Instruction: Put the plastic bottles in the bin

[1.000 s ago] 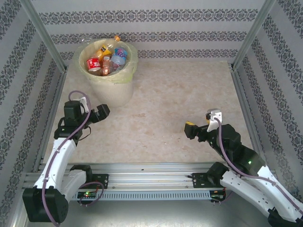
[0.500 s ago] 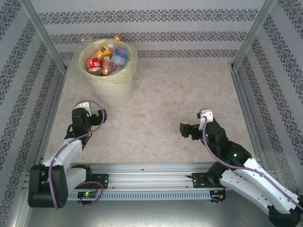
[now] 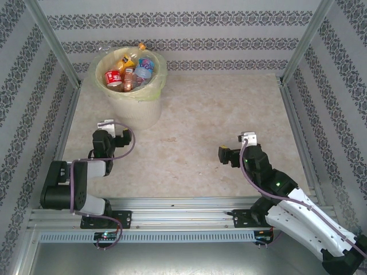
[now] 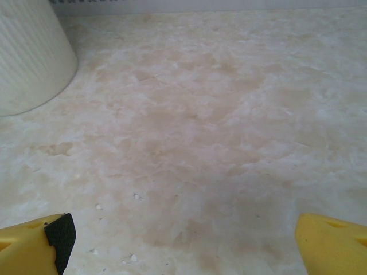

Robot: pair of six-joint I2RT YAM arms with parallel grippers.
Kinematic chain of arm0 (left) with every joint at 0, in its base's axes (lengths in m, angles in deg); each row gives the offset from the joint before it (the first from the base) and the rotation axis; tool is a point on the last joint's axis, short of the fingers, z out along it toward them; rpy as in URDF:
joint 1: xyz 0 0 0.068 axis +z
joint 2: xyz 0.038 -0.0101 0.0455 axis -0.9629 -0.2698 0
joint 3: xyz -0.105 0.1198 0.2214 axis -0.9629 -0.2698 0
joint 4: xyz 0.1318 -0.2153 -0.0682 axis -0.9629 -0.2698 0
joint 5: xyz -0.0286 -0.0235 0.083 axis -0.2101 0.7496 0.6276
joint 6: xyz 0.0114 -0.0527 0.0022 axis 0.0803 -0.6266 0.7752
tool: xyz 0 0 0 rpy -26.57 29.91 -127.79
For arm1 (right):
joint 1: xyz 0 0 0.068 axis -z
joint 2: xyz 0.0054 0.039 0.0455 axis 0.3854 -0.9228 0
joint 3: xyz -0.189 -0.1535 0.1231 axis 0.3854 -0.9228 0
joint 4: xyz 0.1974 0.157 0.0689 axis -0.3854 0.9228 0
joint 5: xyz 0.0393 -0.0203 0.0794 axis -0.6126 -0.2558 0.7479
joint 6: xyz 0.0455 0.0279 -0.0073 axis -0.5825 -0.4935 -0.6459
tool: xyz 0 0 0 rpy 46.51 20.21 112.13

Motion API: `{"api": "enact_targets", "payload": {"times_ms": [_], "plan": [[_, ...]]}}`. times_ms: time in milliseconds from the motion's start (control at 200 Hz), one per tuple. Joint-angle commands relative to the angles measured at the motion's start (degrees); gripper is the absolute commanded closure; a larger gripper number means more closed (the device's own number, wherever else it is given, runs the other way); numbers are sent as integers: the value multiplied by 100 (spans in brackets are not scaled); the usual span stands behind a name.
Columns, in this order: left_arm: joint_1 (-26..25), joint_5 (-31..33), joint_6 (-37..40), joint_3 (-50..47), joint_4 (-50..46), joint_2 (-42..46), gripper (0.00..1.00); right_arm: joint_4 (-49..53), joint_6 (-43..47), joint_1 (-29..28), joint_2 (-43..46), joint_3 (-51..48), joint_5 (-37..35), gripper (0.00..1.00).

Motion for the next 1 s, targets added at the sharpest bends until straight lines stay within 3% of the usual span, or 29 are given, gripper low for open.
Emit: {"api": "enact_targets", "payload": {"times_ms": [0, 205, 275, 445, 580, 674, 819, 994], "plan": [[-53, -236, 264, -317, 1791, -760, 0, -169, -179, 208, -70, -76, -285, 2], [-61, 50, 189, 353, 85, -518, 0, -465, -165, 726, -413, -75, -447, 2], [-57, 25, 195, 244, 508, -628, 0, -608, -43, 1052, -651, 4, -457, 2], [-56, -212, 259, 272, 389, -598, 0, -1078, 400, 1776, -1367, 186, -382, 2], [-48, -214, 262, 295, 340, -598, 0, -2515, 1152, 2235, -1893, -296, -582, 2], [-56, -221, 260, 295, 339, -598, 0, -3833, 1484, 2682, -2432, -728, -56, 2], [-53, -215, 260, 295, 338, -598, 0, -5471, 1934, 2960, -3317, -995, 33, 2], [-54, -214, 259, 295, 339, -600, 0, -6403, 2048, 3121, -4149, -1014, 260, 2]]}}
